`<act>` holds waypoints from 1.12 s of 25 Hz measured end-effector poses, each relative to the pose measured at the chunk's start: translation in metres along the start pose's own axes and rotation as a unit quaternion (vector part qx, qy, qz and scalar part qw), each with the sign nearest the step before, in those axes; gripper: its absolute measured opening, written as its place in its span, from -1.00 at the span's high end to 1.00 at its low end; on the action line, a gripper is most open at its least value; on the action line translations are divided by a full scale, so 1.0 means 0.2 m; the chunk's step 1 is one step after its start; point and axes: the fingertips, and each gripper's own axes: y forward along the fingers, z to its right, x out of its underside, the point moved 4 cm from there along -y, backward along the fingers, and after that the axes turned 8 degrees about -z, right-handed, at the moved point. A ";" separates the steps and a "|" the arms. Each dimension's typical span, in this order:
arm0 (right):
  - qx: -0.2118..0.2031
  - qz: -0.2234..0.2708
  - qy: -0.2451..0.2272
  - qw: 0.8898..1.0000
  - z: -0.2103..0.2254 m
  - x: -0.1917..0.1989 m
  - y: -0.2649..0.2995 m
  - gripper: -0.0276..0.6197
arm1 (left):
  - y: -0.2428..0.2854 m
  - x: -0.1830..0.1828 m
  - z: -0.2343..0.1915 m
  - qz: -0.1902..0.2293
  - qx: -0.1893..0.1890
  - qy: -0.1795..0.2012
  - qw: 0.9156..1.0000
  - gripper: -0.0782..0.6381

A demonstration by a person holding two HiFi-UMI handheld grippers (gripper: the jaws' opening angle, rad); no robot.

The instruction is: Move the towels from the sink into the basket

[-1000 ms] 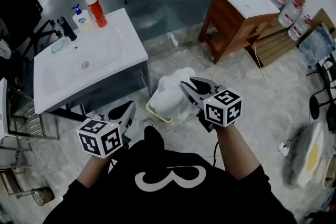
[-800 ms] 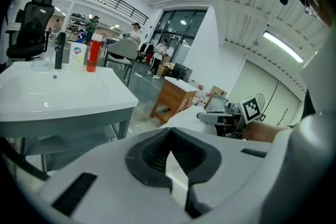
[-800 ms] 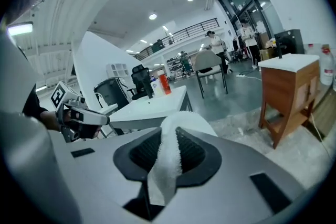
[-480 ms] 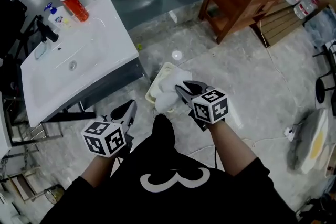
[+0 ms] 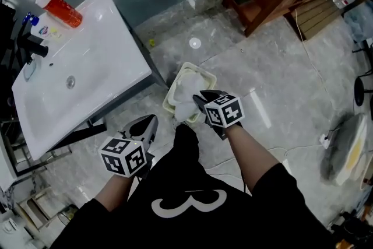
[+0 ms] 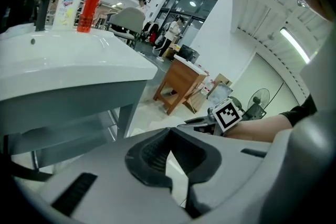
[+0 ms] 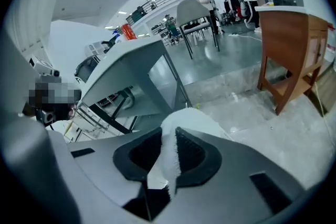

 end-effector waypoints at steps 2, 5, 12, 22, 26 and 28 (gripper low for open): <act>-0.003 -0.007 0.017 1.000 0.05 0.00 0.09 0.67 | 0.06 0.00 -0.03 -0.015 0.003 -0.007 1.000 0.76; -0.013 -0.011 0.055 0.998 0.12 0.02 0.20 0.67 | 0.12 0.00 -0.02 -0.034 0.013 -0.002 0.999 0.76; -0.038 0.032 0.128 0.990 0.22 -0.01 0.31 0.58 | 0.19 -0.03 0.00 -0.040 0.029 -0.010 0.999 0.76; -0.064 0.013 0.139 0.988 0.17 0.13 0.24 0.08 | 0.19 0.01 -0.01 -0.042 0.028 -0.033 0.998 0.76; -0.075 0.026 0.114 0.990 0.06 0.09 0.09 0.09 | 0.16 0.00 0.02 -0.033 0.033 -0.036 0.998 0.76; -0.104 0.034 0.094 0.990 -0.05 0.05 -0.01 0.09 | 0.11 -0.01 0.03 -0.025 0.024 -0.022 0.999 0.76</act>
